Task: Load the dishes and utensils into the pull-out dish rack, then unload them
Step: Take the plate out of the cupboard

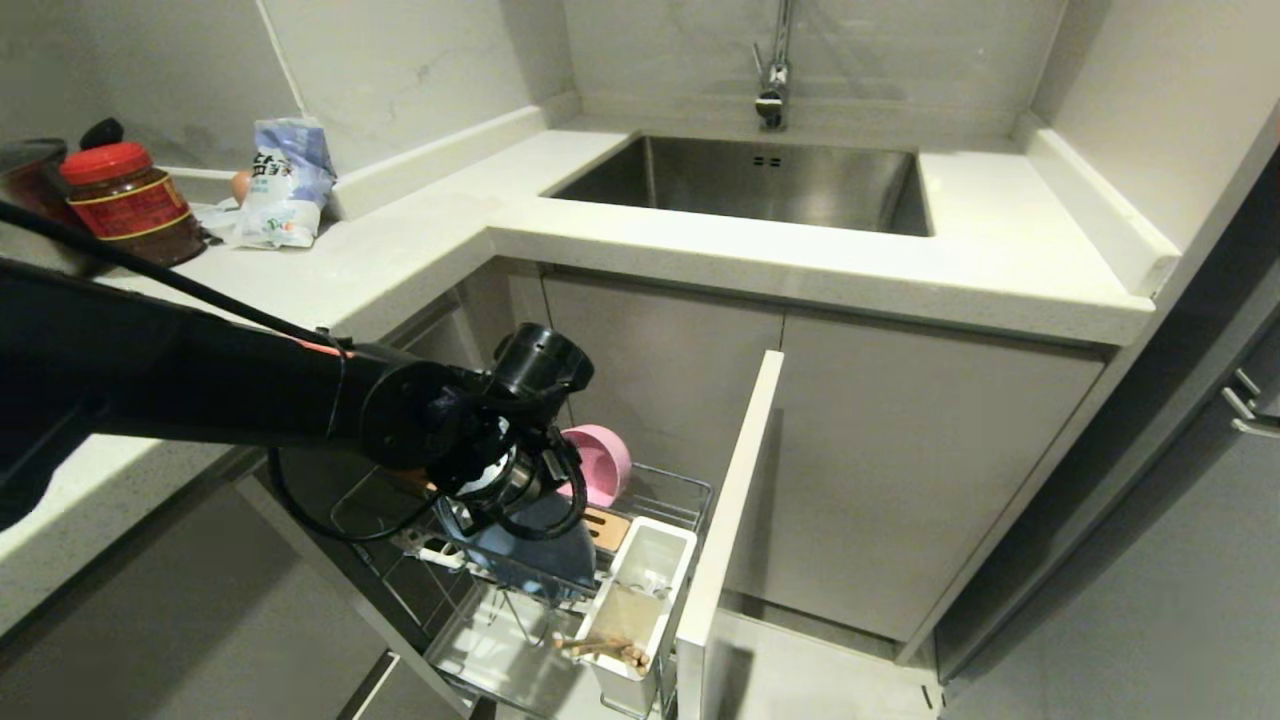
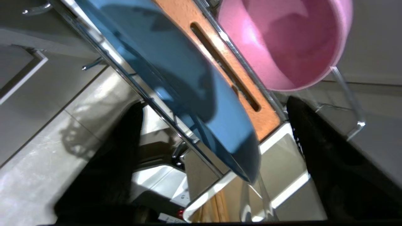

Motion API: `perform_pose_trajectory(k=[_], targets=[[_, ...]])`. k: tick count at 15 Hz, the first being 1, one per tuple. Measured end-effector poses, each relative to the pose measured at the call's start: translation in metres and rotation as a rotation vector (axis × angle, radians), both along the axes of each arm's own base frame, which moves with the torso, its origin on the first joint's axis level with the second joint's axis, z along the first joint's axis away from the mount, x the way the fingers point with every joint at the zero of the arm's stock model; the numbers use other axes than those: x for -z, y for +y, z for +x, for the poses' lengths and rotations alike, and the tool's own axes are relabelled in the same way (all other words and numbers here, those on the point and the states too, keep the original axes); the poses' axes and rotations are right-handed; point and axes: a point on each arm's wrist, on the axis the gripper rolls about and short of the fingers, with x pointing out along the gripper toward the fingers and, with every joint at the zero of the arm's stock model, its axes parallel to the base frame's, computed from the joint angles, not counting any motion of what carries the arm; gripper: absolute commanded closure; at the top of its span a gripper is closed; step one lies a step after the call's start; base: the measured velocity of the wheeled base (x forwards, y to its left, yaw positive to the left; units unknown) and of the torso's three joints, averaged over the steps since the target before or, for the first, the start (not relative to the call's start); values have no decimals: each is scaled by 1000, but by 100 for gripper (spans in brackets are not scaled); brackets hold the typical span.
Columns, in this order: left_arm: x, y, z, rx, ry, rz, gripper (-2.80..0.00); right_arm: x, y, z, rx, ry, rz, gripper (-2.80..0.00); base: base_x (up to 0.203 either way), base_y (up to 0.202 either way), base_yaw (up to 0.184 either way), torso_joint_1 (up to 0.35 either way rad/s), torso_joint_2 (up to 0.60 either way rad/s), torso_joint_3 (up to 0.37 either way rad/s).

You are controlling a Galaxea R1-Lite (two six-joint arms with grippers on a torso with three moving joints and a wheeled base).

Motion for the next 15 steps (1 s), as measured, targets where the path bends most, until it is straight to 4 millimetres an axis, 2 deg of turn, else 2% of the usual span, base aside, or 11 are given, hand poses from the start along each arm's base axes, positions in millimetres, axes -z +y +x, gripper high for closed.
perform_pose_trajectory(k=[7,11,15], targets=[[4,-3,5,-2,0,-4,0,0,0,0,0,0,0,0,0,0,0,0,0,0],[4,-8,0,9,6,-5,0,0,0,0,0,0,0,0,0,0,0,0,0,0],[-8,-13,-10,18,-18,-39,0,0,0,0,0,0,0,0,0,0,0,0,0,0]])
